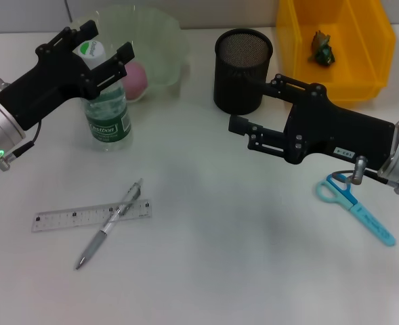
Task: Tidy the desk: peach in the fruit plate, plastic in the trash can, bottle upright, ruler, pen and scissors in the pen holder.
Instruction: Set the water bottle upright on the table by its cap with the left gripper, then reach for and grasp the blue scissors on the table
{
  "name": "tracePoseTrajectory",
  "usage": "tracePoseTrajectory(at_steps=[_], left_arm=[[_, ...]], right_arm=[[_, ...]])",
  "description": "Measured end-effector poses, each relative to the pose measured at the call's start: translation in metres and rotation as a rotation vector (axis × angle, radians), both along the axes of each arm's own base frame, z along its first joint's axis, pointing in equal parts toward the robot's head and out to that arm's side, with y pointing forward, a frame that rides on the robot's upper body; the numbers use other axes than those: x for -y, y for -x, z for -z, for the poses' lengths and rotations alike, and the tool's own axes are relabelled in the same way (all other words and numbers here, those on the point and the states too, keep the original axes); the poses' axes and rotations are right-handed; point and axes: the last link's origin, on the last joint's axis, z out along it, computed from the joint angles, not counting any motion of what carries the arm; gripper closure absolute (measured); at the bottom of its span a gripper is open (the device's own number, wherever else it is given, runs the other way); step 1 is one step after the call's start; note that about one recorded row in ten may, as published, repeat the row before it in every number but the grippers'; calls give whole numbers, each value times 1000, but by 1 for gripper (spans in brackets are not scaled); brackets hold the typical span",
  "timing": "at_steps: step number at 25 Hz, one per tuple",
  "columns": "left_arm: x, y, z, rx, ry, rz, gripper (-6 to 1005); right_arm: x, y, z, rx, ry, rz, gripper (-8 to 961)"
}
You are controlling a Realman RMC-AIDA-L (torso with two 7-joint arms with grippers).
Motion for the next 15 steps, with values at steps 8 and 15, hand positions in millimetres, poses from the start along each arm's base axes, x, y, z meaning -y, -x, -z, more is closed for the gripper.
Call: tracePoseTrajectory(at_steps=[8, 15], left_arm=[[6, -2, -8, 36, -29, 39, 203], [16, -4, -17, 73, -58, 89, 203]], right_arm=[[-1, -1, -1, -9, -5, 9, 248], [0, -1, -1, -11, -4, 10, 249]])
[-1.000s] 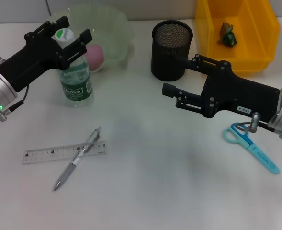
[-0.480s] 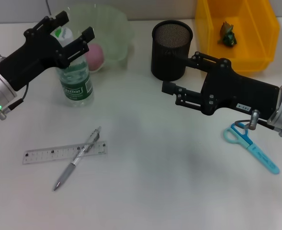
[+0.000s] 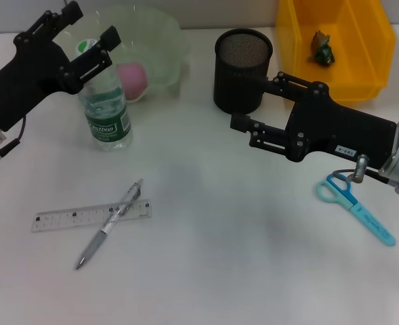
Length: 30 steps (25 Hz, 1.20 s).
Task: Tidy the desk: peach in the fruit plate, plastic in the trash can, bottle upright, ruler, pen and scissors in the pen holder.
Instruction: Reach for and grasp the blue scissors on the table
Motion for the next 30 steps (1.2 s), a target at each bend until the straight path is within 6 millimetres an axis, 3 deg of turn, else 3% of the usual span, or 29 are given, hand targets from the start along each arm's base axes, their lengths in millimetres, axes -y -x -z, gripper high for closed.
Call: tracePoseTrajectory(at_steps=[11, 19, 30], left_arm=[[28, -9, -6, 63, 26, 152, 205], [36, -16, -2, 63, 90, 212, 208], [35, -24, -7, 46, 274, 212, 211]], right_arm=[[1, 1, -3, -20, 26, 10, 248], [1, 3, -11, -16, 84, 15, 249], [-11, 23, -54, 183, 294, 21, 249]])
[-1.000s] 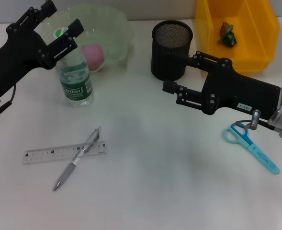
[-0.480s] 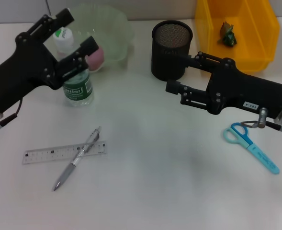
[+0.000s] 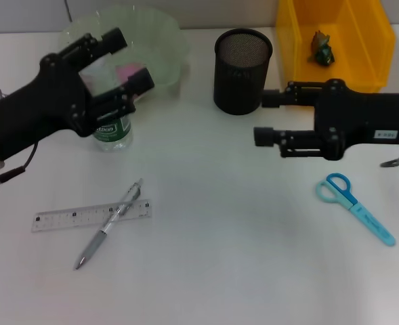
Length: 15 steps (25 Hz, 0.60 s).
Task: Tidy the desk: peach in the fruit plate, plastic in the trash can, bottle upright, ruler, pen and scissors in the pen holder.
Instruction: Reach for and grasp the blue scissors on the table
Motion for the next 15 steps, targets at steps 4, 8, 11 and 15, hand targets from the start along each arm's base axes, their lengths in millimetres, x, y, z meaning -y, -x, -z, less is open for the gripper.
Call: tracePoseTrajectory(at_steps=[4, 8, 11, 15], left_arm=[[3, 5, 0, -64, 121, -15, 212], [13, 11, 4, -128, 221, 2, 212], [14, 12, 5, -131, 227, 1, 212], [23, 23, 4, -162, 272, -20, 212]], right_arm=[[-8, 11, -5, 117, 119, 0, 248], [-15, 22, 2, 247, 194, -34, 248], [-18, 27, 7, 283, 206, -48, 248], [-24, 45, 18, 370, 265, -63, 249]])
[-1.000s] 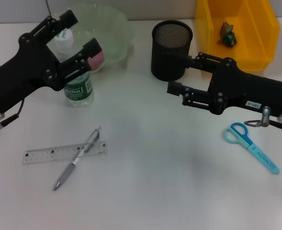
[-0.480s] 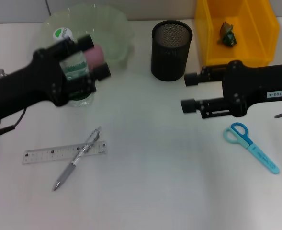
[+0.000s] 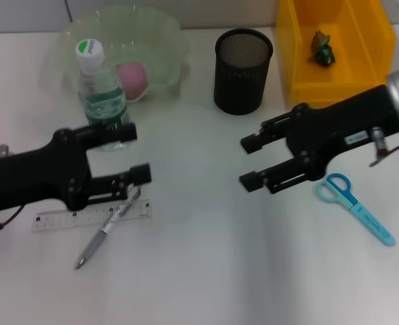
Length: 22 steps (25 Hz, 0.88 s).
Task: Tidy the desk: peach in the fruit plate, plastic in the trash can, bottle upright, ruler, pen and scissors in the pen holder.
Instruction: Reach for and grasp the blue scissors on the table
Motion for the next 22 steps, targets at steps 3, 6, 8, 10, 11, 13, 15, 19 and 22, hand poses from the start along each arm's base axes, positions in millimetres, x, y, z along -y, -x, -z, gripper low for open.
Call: tracePoseTrajectory(at_steps=[3, 6, 8, 10, 11, 13, 15, 19, 22], left_arm=[[4, 11, -8, -77, 69, -40, 212], [4, 13, -12, -96, 76, -49, 212], [7, 17, -23, -104, 45, -49, 212], [7, 17, -26, -102, 35, -47, 212], [9, 18, -28, -96, 20, -45, 212], [10, 19, -29, -92, 10, -45, 212], [11, 21, -31, -92, 1, -46, 211], [13, 22, -34, -97, -2, -43, 211], [14, 23, -35, -102, -6, -42, 211]], right_arm=[[-2, 7, 5, 26, 15, -14, 249], [-5, 17, 11, 49, 28, -27, 250], [-9, 29, 18, 76, 63, -15, 250], [-11, 34, 20, 85, 76, -12, 250], [-14, 42, 25, 102, 101, -1, 250], [-16, 48, 29, 126, 119, 10, 250], [-18, 51, 30, 143, 126, 16, 250], [-21, 60, 43, 227, 143, 26, 251], [-23, 65, 56, 301, 143, 21, 251]])
